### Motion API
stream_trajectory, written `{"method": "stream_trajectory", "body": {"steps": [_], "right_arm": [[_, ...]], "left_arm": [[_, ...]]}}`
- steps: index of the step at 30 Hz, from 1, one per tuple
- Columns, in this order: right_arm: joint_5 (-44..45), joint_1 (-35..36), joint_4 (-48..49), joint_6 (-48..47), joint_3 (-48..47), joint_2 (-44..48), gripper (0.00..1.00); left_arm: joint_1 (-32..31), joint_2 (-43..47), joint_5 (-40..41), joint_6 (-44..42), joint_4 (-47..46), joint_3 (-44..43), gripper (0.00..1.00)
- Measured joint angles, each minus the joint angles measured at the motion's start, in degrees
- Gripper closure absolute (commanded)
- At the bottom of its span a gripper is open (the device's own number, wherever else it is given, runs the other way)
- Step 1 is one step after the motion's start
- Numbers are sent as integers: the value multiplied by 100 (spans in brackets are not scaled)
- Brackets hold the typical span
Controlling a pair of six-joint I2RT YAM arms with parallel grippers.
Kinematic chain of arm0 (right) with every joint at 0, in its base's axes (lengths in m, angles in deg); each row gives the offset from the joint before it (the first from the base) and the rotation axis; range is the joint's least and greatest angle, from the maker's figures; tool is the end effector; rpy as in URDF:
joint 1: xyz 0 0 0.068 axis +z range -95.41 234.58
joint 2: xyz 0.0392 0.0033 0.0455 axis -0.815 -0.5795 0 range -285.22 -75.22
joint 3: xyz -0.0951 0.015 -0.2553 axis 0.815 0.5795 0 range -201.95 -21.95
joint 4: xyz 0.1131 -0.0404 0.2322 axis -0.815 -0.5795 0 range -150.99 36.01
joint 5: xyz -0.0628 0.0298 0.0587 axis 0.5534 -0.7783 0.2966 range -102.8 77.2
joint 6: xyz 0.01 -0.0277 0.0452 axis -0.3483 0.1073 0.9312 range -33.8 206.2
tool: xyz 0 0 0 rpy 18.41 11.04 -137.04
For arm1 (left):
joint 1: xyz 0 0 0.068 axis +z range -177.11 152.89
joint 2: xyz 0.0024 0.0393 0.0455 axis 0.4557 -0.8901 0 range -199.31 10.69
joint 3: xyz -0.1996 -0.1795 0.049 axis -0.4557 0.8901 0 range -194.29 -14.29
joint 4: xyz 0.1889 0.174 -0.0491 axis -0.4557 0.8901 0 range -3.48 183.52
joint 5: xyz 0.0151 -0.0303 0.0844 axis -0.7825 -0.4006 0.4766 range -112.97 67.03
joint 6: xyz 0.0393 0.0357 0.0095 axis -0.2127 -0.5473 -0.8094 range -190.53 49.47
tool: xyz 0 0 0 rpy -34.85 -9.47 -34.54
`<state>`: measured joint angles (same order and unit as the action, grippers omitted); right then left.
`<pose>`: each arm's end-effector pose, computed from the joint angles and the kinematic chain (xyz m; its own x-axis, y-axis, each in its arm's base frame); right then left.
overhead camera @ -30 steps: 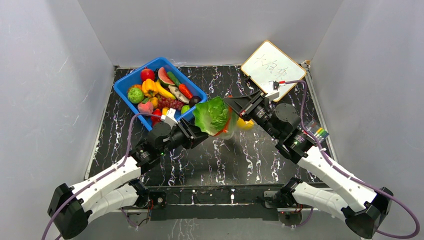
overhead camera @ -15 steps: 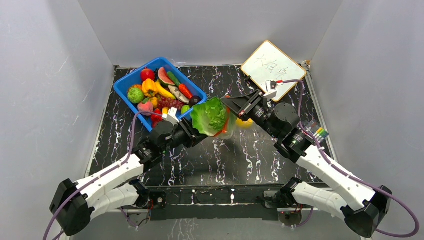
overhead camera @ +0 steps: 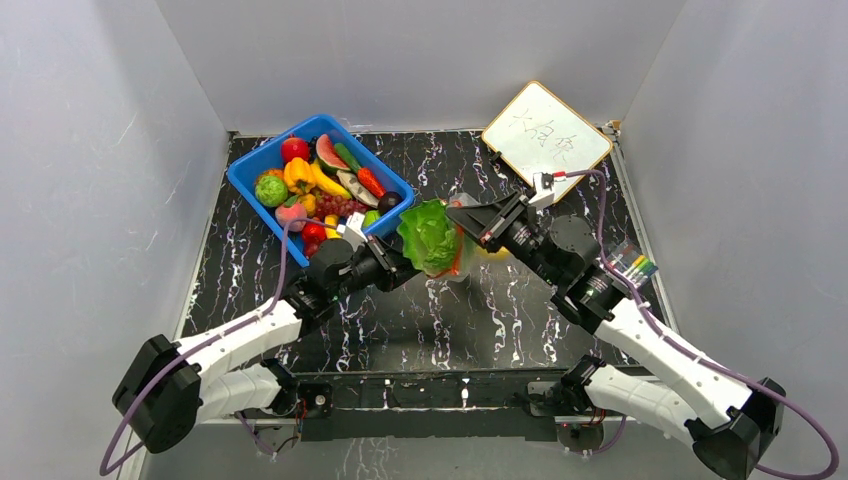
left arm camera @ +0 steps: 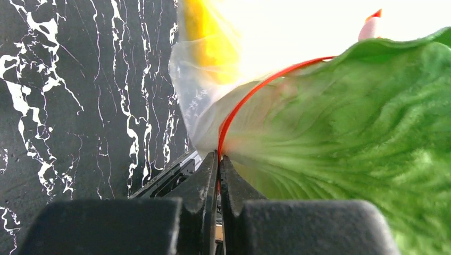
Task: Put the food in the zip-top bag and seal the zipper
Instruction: Place the fake vegetable in the zipper food storage bag.
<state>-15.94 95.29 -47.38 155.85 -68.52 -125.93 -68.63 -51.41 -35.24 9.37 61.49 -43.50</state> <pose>0.1588 0.1390 0.3647 -0.6379 0.6862 -0.3496 -0.2715 0.2245 0.9359 0.1766 -0.1665 0.2493 -0.8109 -0.5669 -0.1451 0.0404 0.1931 -0.9804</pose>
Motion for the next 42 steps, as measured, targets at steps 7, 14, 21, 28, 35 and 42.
{"method": "stream_trajectory", "body": {"steps": [7, 14, 21, 28, 35, 42], "right_arm": [[407, 0, -695, -673, 37, 304, 100], [1423, -52, -2081, -2194, -271, 284, 100], [1436, -59, -2570, -2747, -398, 203, 100], [603, -59, -1572, -2549, -326, 236, 100], [199, -59, -778, -2249, 105, 46, 100], [905, -59, -1574, -2420, 223, -96, 100]], "left_arm": [[94, 122, -214, -693, 479, -269, 100], [142, 173, -138, -2505, 2181, -2017, 100], [142, -645, -249, -3659, 3163, -3523, 100], [140, -1552, -885, -3989, 3604, -3679, 100], [105, -1598, -1836, -3318, 2323, -2938, 100], [105, -1561, -2090, -2793, 1462, -2839, 100]]}}
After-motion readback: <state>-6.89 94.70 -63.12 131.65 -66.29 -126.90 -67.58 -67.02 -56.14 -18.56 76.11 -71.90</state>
